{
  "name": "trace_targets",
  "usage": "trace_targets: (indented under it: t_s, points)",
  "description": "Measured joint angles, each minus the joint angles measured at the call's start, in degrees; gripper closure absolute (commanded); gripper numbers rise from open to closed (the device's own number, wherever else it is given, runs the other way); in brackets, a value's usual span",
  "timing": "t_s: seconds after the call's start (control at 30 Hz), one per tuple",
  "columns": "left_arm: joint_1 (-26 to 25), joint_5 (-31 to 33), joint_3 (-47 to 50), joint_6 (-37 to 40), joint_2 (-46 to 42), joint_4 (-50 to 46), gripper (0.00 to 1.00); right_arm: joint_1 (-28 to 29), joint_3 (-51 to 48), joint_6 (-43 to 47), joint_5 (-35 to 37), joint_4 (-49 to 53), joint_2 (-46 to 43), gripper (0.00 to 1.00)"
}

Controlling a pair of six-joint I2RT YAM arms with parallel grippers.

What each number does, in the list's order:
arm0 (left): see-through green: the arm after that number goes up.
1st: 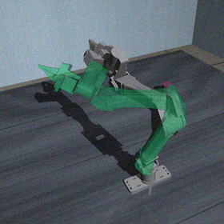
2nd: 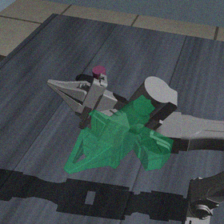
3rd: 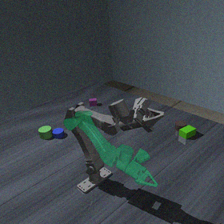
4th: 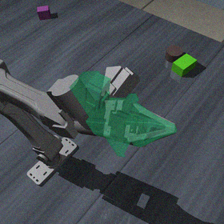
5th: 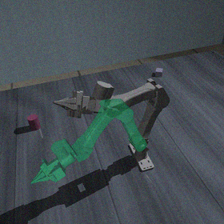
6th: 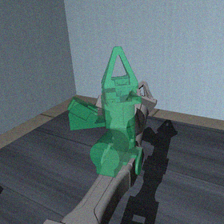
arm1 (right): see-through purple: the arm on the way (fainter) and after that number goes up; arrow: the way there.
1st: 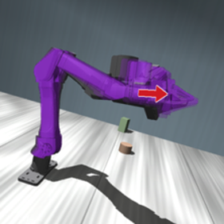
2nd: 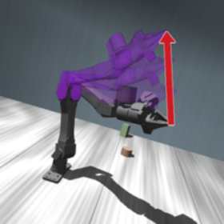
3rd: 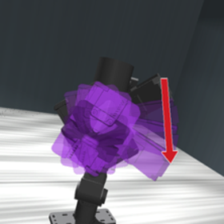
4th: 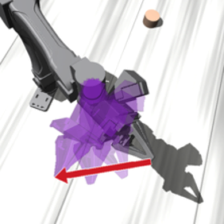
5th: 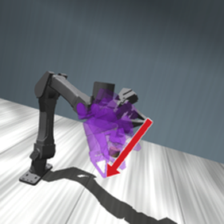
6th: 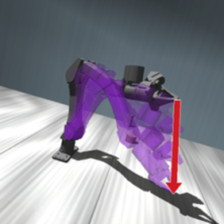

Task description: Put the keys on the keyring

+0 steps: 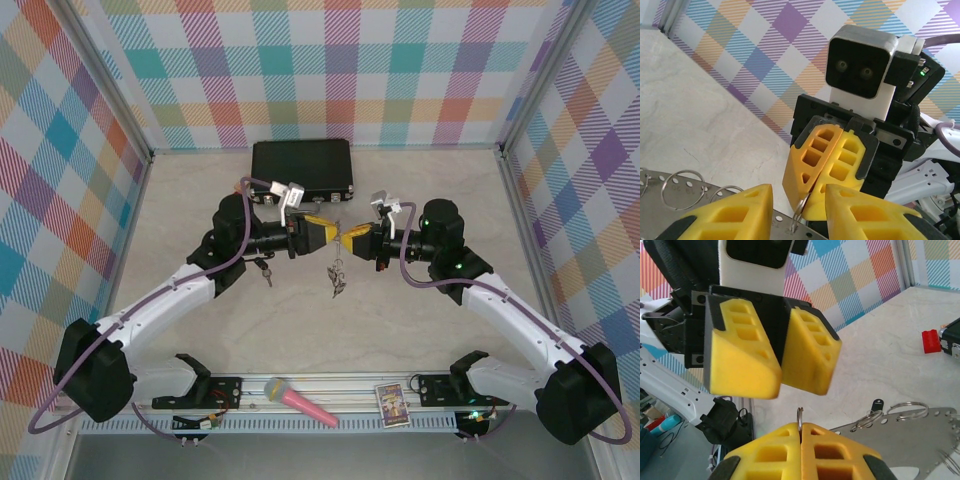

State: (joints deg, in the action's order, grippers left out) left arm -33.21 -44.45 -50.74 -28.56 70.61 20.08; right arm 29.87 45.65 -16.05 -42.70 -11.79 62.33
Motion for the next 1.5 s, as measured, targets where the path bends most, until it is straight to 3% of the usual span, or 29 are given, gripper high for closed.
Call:
trace_targets:
  t_s: [0.53, 0.67, 1.4, 1.5]
  points:
    - [0.0, -3.13, 0.76, -1.99, 1.2, 3.04, 0.72, -0.07, 0.02, -1.51, -1.11, -1.29, 1.01, 1.0]
    - [0.0, -4.04, 0.81, -2.73, 1.92, 3.5, 0.79, -0.26, 0.02, -1.57, -1.11, -1.88, 1.01, 1.0]
    - [0.0, -5.66, 2.71, -8.13, 2.08, 10.99, 0.78, -1.42, 0.0, -2.64, -1.99, -3.8, 1.18, 1.0]
    - [0.0, -5.66, 2.71, -8.37, 2.08, 11.61, 0.83, -1.42, 0.0, -2.78, -1.99, -4.31, 1.22, 1.0]
